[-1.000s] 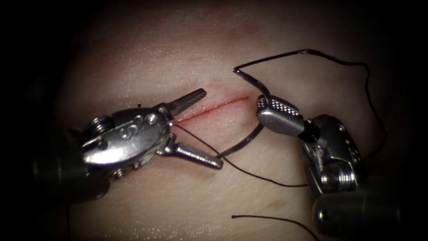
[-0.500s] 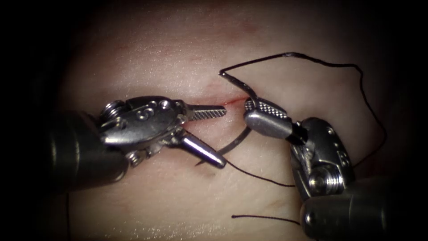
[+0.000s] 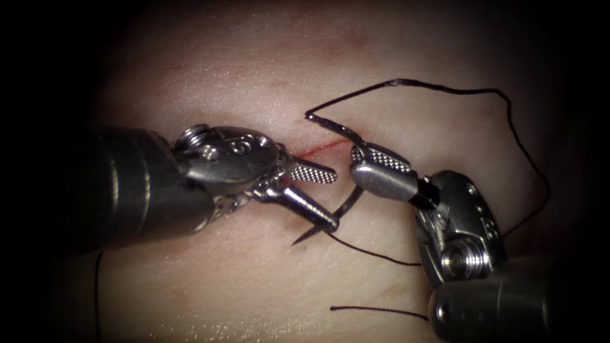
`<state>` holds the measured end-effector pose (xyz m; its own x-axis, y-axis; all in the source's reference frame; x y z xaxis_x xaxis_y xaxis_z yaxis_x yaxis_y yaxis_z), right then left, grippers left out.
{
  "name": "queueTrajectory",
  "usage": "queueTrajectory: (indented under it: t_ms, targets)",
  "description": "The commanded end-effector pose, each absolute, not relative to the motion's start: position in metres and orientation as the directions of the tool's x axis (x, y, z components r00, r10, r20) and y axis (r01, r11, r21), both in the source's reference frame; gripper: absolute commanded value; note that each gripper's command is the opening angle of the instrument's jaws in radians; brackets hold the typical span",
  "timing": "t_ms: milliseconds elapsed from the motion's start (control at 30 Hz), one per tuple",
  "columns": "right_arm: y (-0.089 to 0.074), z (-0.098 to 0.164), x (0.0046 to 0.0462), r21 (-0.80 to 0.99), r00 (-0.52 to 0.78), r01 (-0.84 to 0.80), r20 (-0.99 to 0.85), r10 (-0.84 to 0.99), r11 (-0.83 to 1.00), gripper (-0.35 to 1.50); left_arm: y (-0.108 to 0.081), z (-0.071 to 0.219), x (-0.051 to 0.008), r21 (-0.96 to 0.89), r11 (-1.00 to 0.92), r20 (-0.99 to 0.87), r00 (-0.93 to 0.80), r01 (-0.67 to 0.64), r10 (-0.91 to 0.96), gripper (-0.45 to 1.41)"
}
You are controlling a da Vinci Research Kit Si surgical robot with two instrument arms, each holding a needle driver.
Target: Wound Closure
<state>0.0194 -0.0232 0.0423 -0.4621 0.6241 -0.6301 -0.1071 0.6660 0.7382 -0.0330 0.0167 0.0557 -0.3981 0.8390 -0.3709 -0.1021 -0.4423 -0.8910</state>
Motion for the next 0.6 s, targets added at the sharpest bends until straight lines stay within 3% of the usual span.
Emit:
queueTrajectory:
  t_ms: [33,333,433,600]
  targets:
    - [-0.0243,0.0428,0.0201,0.741,-0.463,-0.106,-0.627,0.627,0.663,-0.35,0.0164,0.0564,-0.0335,-0.894,-0.44,-0.374,-0.398,-0.087,0.838,0.61]
    - [-0.0247,0.043,0.0207,0.742,-0.463,-0.103,-0.625,0.628,0.662,-0.35,0.0164,0.0561,-0.0339,-0.927,-0.374,-0.348,-0.415,0.022,0.841,0.51]
    - [-0.025,0.043,0.0208,0.741,-0.461,-0.097,-0.625,0.63,0.665,-0.35,0.0164,0.0561,-0.0341,-0.935,-0.353,-0.335,-0.426,0.039,0.84,0.3]
    - [-0.025,0.043,0.0208,0.741,-0.461,-0.098,-0.625,0.63,0.664,-0.35,0.0164,0.056,-0.0342,-0.932,-0.356,-0.346,-0.436,0.062,0.831,0.3]
